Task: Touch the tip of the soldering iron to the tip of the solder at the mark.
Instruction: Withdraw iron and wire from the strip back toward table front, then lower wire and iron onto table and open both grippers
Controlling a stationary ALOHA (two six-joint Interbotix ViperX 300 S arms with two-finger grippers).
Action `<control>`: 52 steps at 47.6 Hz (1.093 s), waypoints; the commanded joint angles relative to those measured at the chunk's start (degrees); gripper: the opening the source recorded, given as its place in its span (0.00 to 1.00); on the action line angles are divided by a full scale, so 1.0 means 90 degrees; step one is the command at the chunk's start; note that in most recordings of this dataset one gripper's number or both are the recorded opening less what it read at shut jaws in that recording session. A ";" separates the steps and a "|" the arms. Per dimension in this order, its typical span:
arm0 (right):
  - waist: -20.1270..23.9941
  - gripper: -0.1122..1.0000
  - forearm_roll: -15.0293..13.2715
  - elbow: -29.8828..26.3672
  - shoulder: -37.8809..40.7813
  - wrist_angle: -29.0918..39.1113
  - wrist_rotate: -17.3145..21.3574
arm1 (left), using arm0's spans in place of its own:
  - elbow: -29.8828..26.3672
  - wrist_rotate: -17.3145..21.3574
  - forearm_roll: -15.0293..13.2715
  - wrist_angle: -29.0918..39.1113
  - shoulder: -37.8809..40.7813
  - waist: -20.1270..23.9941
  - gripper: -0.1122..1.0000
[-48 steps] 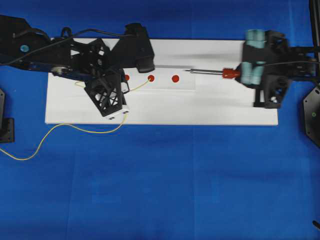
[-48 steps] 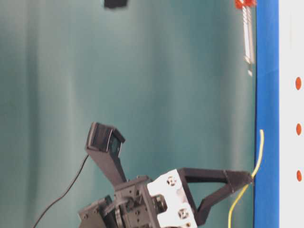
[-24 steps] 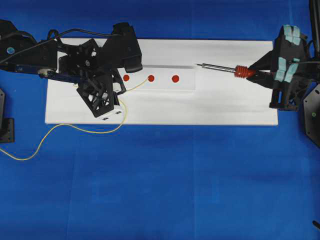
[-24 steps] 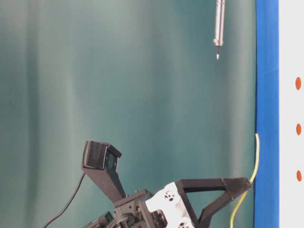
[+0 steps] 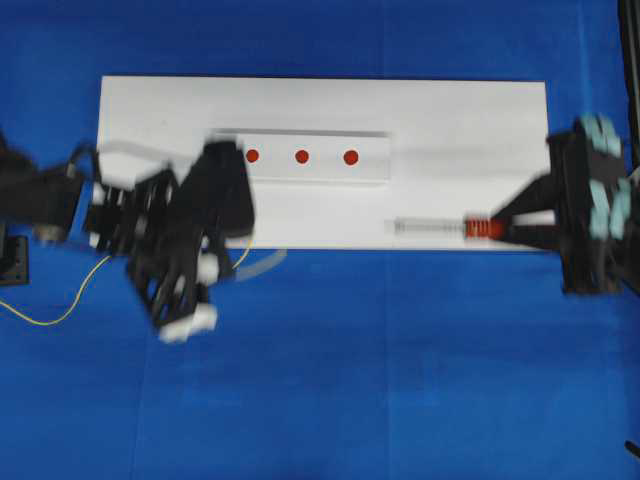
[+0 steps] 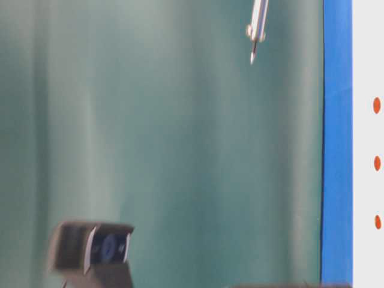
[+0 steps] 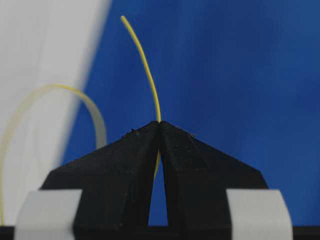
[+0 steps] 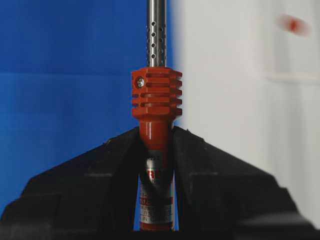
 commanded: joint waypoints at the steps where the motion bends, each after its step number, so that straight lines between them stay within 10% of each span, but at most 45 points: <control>1: 0.0576 0.15 -0.0020 -0.0186 0.0254 -0.0332 0.0176 | -0.0020 -0.0254 0.0010 -0.0342 -0.0127 -0.0479 0.11; 18: 0.1670 0.15 0.0010 -0.0508 0.2344 -0.1582 0.0313 | 0.0352 -0.0576 0.0000 -0.2236 0.0918 -0.1602 0.11; 52: 0.1826 0.15 0.0527 -0.0674 0.4521 -0.2627 0.0664 | 0.0596 -0.0557 -0.0020 -0.2988 0.1953 -0.1582 0.12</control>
